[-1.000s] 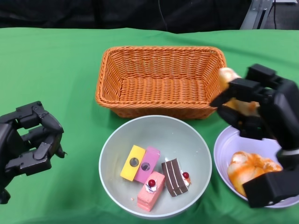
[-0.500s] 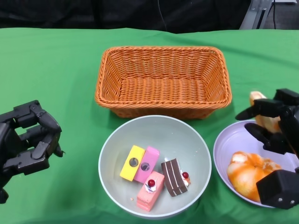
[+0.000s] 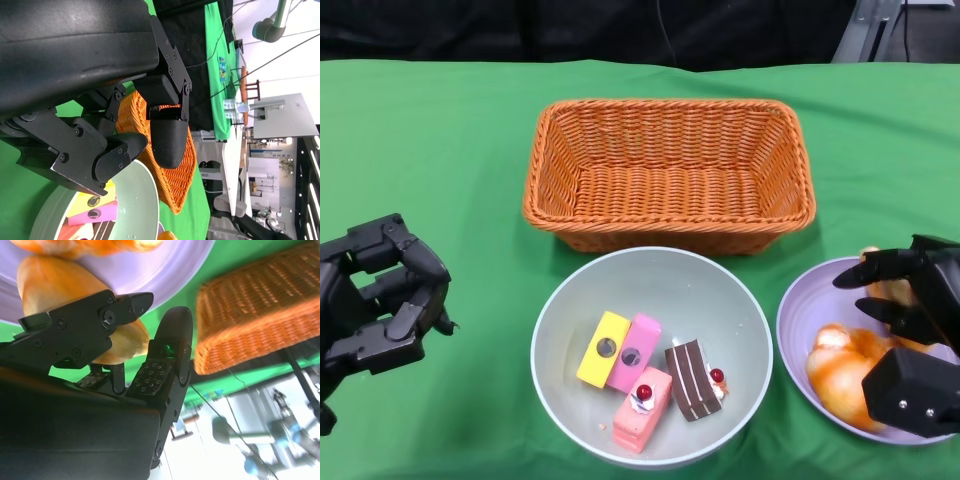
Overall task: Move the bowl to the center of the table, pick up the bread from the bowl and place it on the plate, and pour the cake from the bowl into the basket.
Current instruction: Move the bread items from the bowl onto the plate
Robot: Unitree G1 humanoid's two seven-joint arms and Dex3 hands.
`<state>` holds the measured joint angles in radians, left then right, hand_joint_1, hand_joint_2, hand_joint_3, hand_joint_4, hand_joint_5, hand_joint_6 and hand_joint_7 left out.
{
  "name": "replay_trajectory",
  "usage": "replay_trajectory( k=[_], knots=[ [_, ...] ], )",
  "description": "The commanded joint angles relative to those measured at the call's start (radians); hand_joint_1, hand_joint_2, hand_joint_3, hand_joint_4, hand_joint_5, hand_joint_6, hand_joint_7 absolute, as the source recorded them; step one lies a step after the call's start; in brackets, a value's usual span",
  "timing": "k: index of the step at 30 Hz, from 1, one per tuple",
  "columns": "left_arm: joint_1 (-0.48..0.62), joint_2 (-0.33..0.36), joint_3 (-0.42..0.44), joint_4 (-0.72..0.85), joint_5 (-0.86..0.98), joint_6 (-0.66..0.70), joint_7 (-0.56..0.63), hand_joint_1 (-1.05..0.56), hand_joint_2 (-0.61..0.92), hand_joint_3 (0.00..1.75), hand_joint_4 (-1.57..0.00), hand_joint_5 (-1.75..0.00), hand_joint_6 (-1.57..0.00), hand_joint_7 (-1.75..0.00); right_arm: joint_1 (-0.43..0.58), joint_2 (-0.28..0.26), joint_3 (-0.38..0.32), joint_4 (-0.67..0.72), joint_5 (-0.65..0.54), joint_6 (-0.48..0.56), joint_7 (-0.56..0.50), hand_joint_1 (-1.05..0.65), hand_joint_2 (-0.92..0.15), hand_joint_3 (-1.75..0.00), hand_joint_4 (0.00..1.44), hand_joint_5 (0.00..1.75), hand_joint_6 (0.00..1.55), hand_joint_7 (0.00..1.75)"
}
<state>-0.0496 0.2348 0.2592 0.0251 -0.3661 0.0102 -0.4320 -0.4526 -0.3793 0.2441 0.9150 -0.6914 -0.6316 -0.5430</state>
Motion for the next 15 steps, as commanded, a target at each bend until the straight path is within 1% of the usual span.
replay_trajectory(
  k=[1,2,4,6,7,8,9,10,11,13,15],
  knots=[
    [0.009,0.019,0.014,-0.008,-0.009,0.001,-0.001,-0.04,0.58,1.02,-0.77,-1.63,-0.83,-1.29,-0.030,-0.005,0.023,0.078,0.016,0.002,0.022,-0.03,-0.85,-0.02,0.87,1.18,1.14,0.21],
    [0.009,0.019,0.014,-0.007,-0.008,0.001,-0.002,-0.04,0.58,1.02,-0.77,-1.63,-0.83,-1.29,-0.036,-0.004,0.030,0.093,0.019,0.002,0.028,-0.06,-0.85,-0.01,0.93,0.98,1.15,0.17],
    [0.010,0.019,0.014,-0.010,-0.005,0.004,0.002,-0.04,0.58,1.02,-0.77,-1.63,-0.84,-1.29,-0.047,0.000,0.045,0.114,0.020,0.007,0.037,-0.08,-0.86,0.00,1.01,0.77,1.18,0.11],
    [0.010,0.019,0.014,-0.012,-0.002,0.007,0.005,-0.04,0.58,1.02,-0.78,-1.62,-0.84,-1.29,-0.053,0.003,0.056,0.123,0.023,0.007,0.039,-0.08,-0.86,0.00,1.05,0.67,1.19,0.08],
    [0.009,0.018,0.013,-0.011,0.000,0.007,0.005,-0.04,0.57,1.03,-0.78,-1.62,-0.84,-1.29,-0.057,0.003,0.058,0.127,0.036,0.008,0.070,-0.08,-0.86,0.00,1.06,0.65,1.19,0.07],
    [0.009,0.018,0.013,-0.010,0.001,0.006,0.005,-0.04,0.57,1.03,-0.78,-1.62,-0.84,-1.29,-0.059,0.002,0.060,0.130,0.047,0.009,0.095,-0.12,-0.88,0.00,1.02,0.52,1.09,0.03],
    [0.009,0.018,0.012,-0.010,0.001,0.005,0.004,-0.05,0.57,1.03,-0.78,-1.62,-0.84,-1.29,-0.061,-0.003,0.064,0.129,0.052,0.008,0.118,-0.13,-0.88,0.00,1.02,0.45,1.06,0.02],
    [0.009,0.017,0.013,-0.009,0.000,0.002,0.001,-0.05,0.57,1.03,-0.78,-1.62,-0.84,-1.29,-0.061,-0.007,0.067,0.123,0.057,0.008,0.139,-0.16,-0.87,0.00,1.01,0.35,0.99,0.01],
    [0.009,0.017,0.013,-0.009,-0.002,0.000,-0.001,-0.05,0.57,1.03,-0.78,-1.62,-0.84,-1.29,-0.060,-0.011,0.070,0.118,0.060,0.008,0.150,-0.20,-0.86,0.00,1.00,0.22,0.91,0.01],
    [0.010,0.016,0.014,-0.009,-0.004,0.002,-0.001,-0.05,0.57,1.03,-0.78,-1.62,-0.83,-1.30,-0.051,-0.022,0.075,0.090,0.060,0.017,0.177,-0.24,-0.85,0.00,0.98,0.13,0.83,0.00],
    [0.008,0.014,0.013,-0.007,-0.002,0.003,0.003,-0.05,0.57,1.02,-0.78,-1.62,-0.83,-1.30,-0.046,-0.032,0.081,0.069,0.058,0.024,0.201,-0.28,-0.86,0.00,0.96,0.08,0.77,0.00]
  ],
)
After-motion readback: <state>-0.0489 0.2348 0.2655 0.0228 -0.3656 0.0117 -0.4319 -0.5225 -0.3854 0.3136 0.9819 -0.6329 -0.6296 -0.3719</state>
